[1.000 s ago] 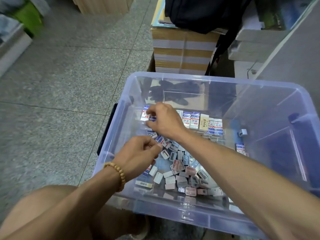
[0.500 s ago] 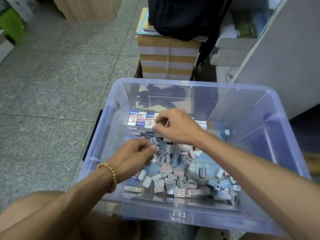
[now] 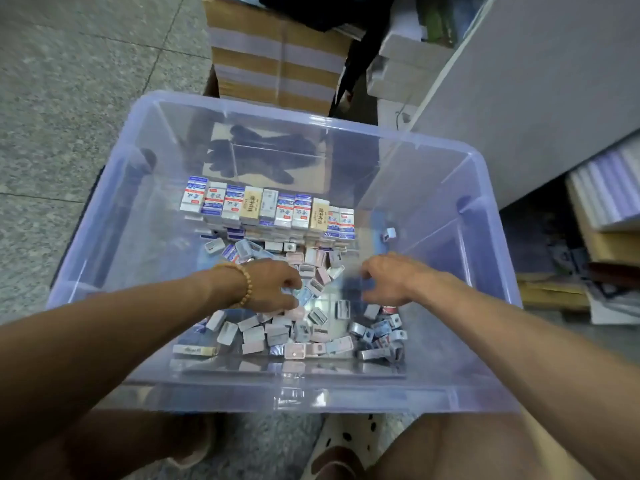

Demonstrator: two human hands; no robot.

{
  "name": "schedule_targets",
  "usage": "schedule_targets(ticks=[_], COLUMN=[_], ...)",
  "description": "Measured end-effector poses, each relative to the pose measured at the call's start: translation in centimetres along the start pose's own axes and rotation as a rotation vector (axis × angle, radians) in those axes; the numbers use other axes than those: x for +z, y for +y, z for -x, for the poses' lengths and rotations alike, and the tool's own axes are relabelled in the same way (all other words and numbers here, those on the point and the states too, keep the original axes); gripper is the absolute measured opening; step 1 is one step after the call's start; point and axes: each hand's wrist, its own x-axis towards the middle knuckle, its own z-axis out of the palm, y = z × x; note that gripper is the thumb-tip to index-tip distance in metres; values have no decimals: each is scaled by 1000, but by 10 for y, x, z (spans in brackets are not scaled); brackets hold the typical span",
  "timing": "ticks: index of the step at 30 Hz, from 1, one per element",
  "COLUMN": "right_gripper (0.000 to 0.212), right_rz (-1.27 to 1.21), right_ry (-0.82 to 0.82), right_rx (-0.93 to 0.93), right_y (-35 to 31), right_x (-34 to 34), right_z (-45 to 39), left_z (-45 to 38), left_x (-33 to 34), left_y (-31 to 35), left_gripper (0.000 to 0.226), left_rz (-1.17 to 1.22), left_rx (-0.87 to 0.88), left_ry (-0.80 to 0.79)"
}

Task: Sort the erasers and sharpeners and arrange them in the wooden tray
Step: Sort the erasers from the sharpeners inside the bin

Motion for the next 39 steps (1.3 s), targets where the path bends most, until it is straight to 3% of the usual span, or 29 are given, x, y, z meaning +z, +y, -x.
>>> schedule_targets(ticks=[6, 11, 23, 30, 33, 36, 39], right_gripper=[60, 43, 76, 17, 11, 20, 17], right_rz=[321, 324, 453, 254, 142, 60, 72], right_ry=[-79, -268, -377, -376, -385, -441, -466], right_rx=[-59, -135, -156, -152, -156, -133, -116], right_y=[7, -1, -4, -7, -9, -11, -12], right_x=[21, 37, 32, 37, 40, 40, 42], right_z=[-17, -13, -9, -12, -15, -14, -15], left_z=[-6, -5, 2, 5, 5, 3, 5], left_x=[15, 19, 4, 6, 5, 5, 7], left_y=[-7, -12, -23, -36, -39, -41, -45], left_gripper=[48, 59, 52, 55, 46, 40, 35], left_rz=[70, 85, -64, -13, 78, 185, 168], left_rx=[38, 42, -62, -150, -151, -175, -208], left_ry=[-207, -209, -130, -212, -194, -165, -141])
